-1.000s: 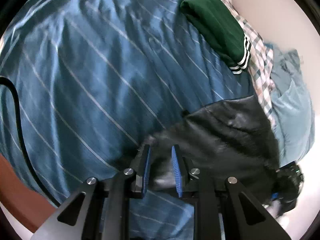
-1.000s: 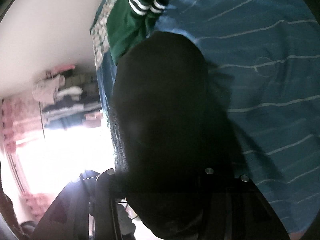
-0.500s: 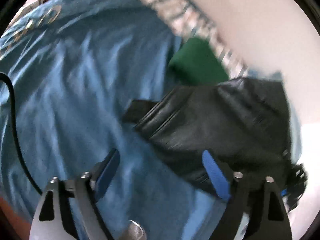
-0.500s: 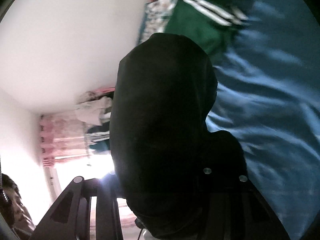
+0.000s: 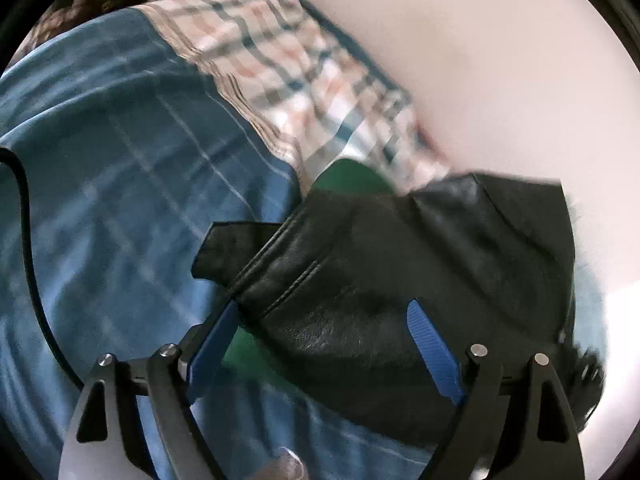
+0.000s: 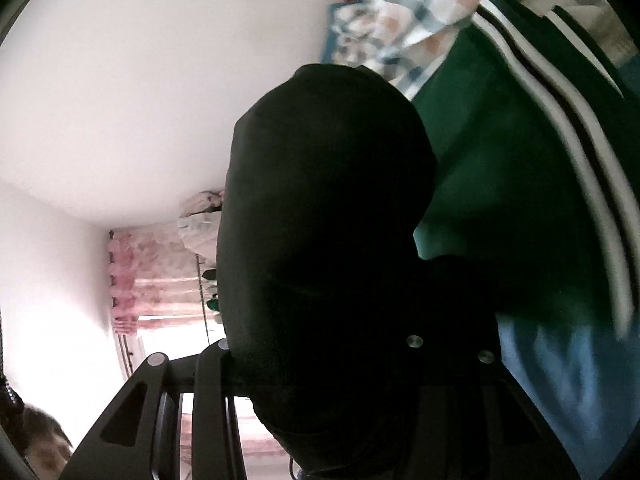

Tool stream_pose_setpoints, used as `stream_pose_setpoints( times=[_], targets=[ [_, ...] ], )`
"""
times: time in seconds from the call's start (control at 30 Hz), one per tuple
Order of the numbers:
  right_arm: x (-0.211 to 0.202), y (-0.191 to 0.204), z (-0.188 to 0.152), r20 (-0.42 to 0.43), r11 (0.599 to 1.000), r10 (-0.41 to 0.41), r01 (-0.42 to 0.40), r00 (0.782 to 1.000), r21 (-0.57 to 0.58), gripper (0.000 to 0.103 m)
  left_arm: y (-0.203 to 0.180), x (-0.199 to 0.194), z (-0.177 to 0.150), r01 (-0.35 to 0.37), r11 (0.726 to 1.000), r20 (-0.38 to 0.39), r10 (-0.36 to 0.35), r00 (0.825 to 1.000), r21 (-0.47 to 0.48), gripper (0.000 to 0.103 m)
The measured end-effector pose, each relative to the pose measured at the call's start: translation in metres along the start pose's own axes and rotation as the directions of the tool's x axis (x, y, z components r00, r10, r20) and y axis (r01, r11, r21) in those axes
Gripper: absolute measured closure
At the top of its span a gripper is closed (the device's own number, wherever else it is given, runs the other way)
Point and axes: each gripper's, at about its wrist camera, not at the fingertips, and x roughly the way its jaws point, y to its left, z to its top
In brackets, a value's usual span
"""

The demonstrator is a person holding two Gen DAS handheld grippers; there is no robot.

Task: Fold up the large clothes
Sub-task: 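Carry the folded jacket onto the green garment and release both tools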

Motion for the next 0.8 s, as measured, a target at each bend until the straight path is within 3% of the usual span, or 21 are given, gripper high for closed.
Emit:
stream_pose_setpoints(
  times=[0.13,0.23,0.3,0.37,0.43,0.47,0.5,0.57,0.6,0.67,0.7,0.77,0.8],
  targets=[
    [0.019,-0.064,0.083,-0.082,0.994,-0.061,0.068,0.995,0.085,0.059,-0.008,0.046,-0.001,-0.074,0.993,-0.017,0.076,0.997,0.090,0.017],
    [0.016,-0.075,0.109,-0.108,0.988,-0.131,0.138,0.986,0.066,0.056,-0.026,0.051,-0.003,-0.102,0.980,0.013,0.101,0.995,0.173,0.017],
    [0.015,-0.071,0.116,-0.127,0.979,-0.193,0.200,0.973,0.043,0.045,-0.031,0.050,-0.004,-0.123,0.972,0.014,0.122,0.992,0.199,0.017],
    [0.017,-0.060,0.118,-0.128,0.953,-0.299,0.302,0.946,0.006,0.033,-0.031,0.049,-0.003,-0.141,0.968,0.008,0.143,0.990,0.209,0.017],
    [0.015,-0.040,0.107,-0.095,0.902,-0.431,0.427,0.897,-0.065,0.025,-0.036,0.047,-0.002,-0.163,0.960,0.013,0.165,0.986,0.229,0.017],
    [0.016,-0.030,0.105,-0.065,0.859,-0.509,0.501,0.858,-0.110,0.017,-0.041,0.044,-0.003,-0.191,0.949,0.020,0.192,0.981,0.251,0.017],
    [0.015,-0.010,0.094,0.009,0.764,-0.628,0.618,0.778,-0.187,0.015,-0.045,0.045,-0.003,-0.218,0.937,0.027,0.219,0.975,0.271,0.017],
    [0.016,0.014,0.071,0.125,0.614,-0.742,0.743,0.658,-0.265,0.014,-0.057,0.036,-0.009,-0.312,0.885,0.051,0.314,0.948,0.347,0.017],
    [0.017,0.026,0.054,0.191,0.511,-0.799,0.811,0.570,-0.284,0.012,-0.061,0.034,-0.011,-0.337,0.865,0.059,0.340,0.939,0.373,0.017],
    [0.022,0.040,0.028,0.283,0.360,-0.853,0.887,0.439,-0.289,0.012,-0.069,0.025,-0.017,-0.381,0.823,0.088,0.381,0.920,0.422,0.017],
    [0.027,0.046,0.009,0.326,0.272,-0.874,0.919,0.360,-0.286,0.011,-0.074,0.017,-0.022,-0.408,0.795,0.110,0.404,0.908,0.449,0.016],
    [0.033,0.051,-0.019,0.378,0.160,-0.888,0.945,0.263,-0.284,0.010,-0.082,0.003,-0.028,-0.439,0.759,0.138,0.429,0.893,0.481,0.014],
    [0.035,0.056,-0.036,0.394,0.131,-0.887,0.950,0.239,-0.283,0.010,-0.085,-0.003,-0.030,-0.452,0.748,0.144,0.442,0.886,0.486,0.012]
  ],
)
